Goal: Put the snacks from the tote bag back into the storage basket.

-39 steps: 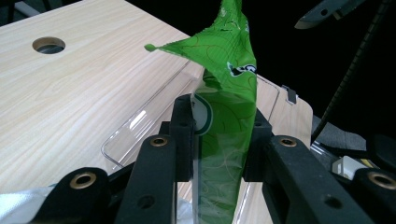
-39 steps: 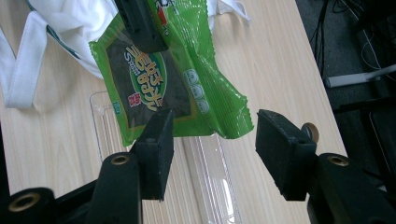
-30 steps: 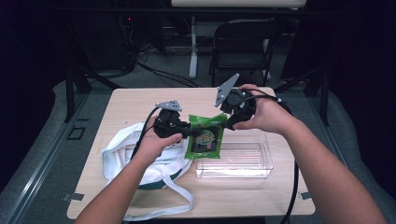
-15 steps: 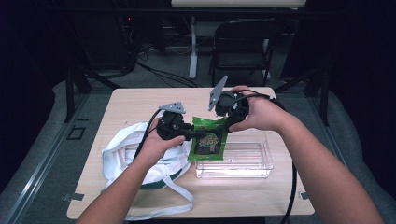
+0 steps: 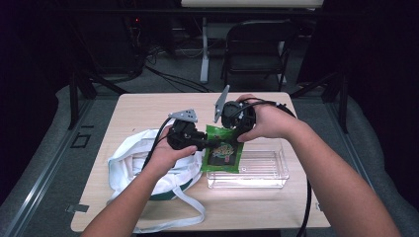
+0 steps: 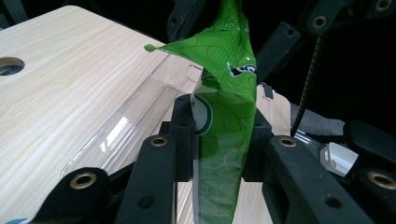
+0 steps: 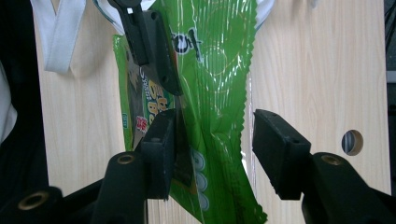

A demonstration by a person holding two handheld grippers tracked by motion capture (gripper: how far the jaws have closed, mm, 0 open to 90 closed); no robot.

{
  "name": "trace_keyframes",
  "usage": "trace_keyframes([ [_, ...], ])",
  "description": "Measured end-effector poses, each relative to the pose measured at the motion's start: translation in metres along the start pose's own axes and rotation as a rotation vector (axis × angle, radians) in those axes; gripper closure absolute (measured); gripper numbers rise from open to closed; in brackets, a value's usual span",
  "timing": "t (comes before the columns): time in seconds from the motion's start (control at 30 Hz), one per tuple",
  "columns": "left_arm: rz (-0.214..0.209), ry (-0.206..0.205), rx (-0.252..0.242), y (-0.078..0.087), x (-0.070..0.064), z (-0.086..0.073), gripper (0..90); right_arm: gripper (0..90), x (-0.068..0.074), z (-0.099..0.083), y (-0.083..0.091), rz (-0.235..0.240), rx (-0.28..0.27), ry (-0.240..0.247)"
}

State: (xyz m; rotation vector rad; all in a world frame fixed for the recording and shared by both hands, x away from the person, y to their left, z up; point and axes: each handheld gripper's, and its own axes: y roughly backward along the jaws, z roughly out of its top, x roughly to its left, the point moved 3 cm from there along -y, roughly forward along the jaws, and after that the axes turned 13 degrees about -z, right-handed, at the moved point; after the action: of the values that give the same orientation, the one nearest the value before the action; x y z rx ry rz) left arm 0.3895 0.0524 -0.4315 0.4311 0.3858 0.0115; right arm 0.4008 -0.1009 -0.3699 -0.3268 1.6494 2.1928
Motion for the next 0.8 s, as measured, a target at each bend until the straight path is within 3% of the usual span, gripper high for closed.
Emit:
trace_keyframes([
  [0.8, 0.006, -0.021, 0.011, -0.0026, -0.0015, 0.0001, 72.0, 68.8, 0.0038, 0.0029, -0.0108, 0.116, 0.035, 0.001],
])
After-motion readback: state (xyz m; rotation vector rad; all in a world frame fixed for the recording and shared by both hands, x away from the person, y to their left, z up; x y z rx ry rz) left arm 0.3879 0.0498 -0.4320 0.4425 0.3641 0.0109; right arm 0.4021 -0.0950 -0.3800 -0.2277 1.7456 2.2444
